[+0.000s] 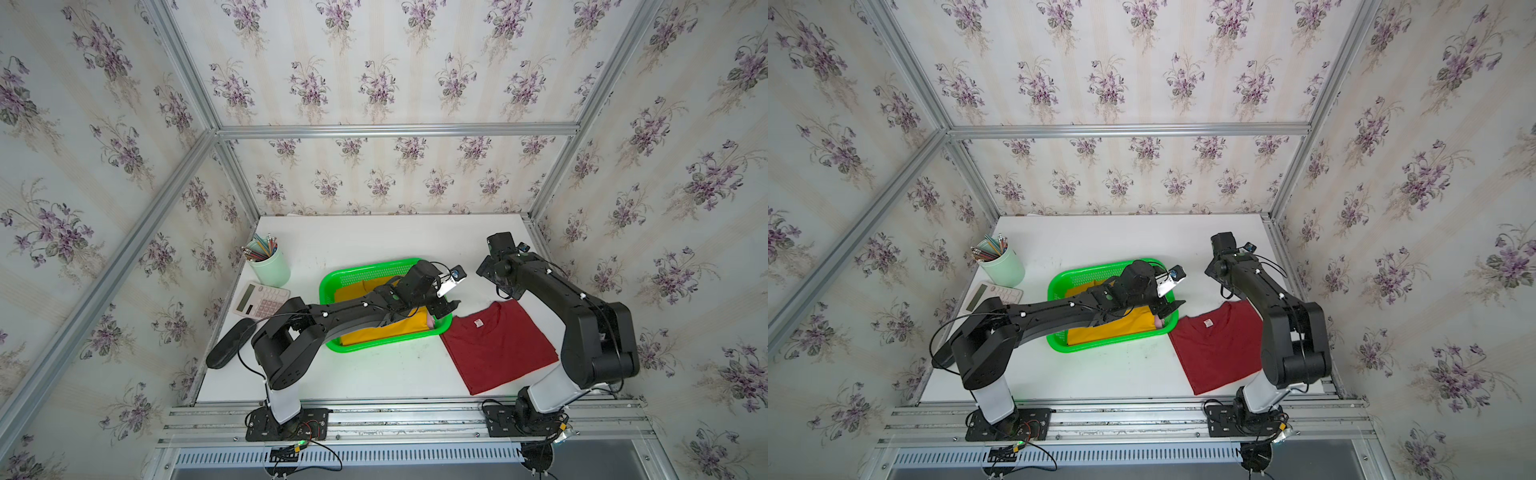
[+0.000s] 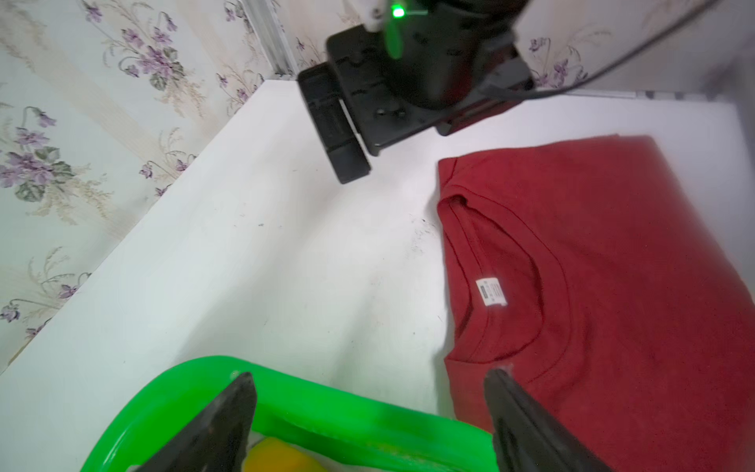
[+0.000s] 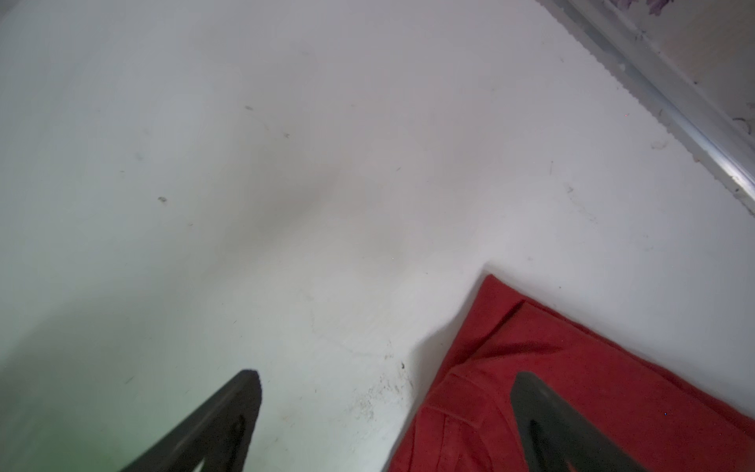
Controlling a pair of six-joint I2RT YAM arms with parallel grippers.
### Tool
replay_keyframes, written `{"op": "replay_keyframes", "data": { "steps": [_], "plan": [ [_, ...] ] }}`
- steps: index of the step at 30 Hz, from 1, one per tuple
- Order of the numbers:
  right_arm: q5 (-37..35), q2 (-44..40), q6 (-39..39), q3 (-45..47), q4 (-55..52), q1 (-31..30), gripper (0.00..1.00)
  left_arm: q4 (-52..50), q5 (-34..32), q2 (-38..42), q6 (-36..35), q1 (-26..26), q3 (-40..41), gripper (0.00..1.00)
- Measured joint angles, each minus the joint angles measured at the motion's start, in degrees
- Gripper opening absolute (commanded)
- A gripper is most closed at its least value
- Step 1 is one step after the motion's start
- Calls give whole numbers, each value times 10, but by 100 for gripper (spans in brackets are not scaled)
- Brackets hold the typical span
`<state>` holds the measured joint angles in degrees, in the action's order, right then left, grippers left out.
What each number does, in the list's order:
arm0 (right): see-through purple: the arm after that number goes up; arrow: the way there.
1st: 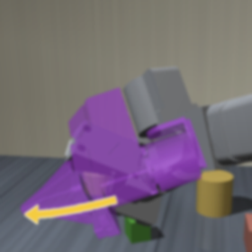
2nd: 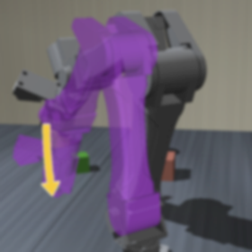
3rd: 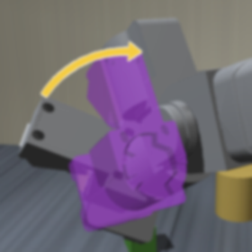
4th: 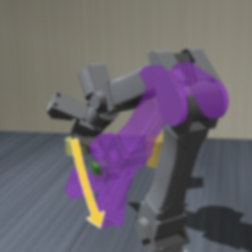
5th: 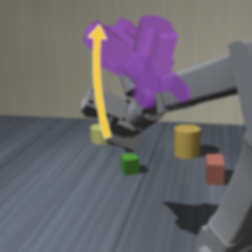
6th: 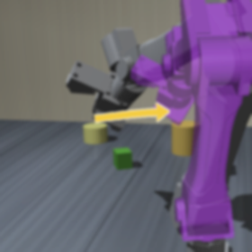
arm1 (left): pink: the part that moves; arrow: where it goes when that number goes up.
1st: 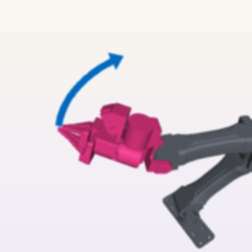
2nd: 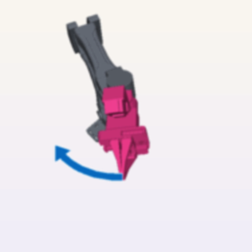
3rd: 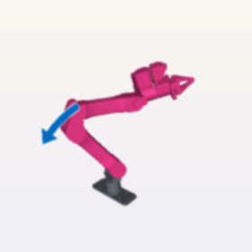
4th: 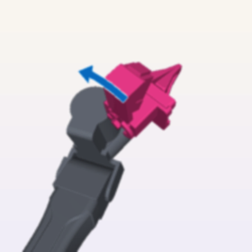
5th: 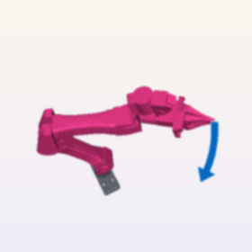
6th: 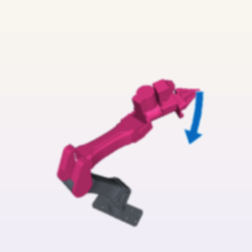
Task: Put the folded t-shirts into the basket
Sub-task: Pick up the T-shirt from the center of the board.
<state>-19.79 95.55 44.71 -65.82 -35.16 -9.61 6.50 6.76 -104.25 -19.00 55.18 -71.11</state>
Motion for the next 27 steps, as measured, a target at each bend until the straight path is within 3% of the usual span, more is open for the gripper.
{"op": "replay_keyframes", "data": {
  "steps": [9, 22, 27],
  "plan": [
    [62, 57, 35, 49, -20, 69, 95, -22, 5, -3, -45, 9, 1, 88],
    [32, 64, 57, 95, 11, 95, 20, 6, 35, -27, -42, 11, -1, 86],
    [35, 49, 35, 96, 5, 98, 8, 10, 38, -36, -40, 10, -10, 86]
  ]
}}
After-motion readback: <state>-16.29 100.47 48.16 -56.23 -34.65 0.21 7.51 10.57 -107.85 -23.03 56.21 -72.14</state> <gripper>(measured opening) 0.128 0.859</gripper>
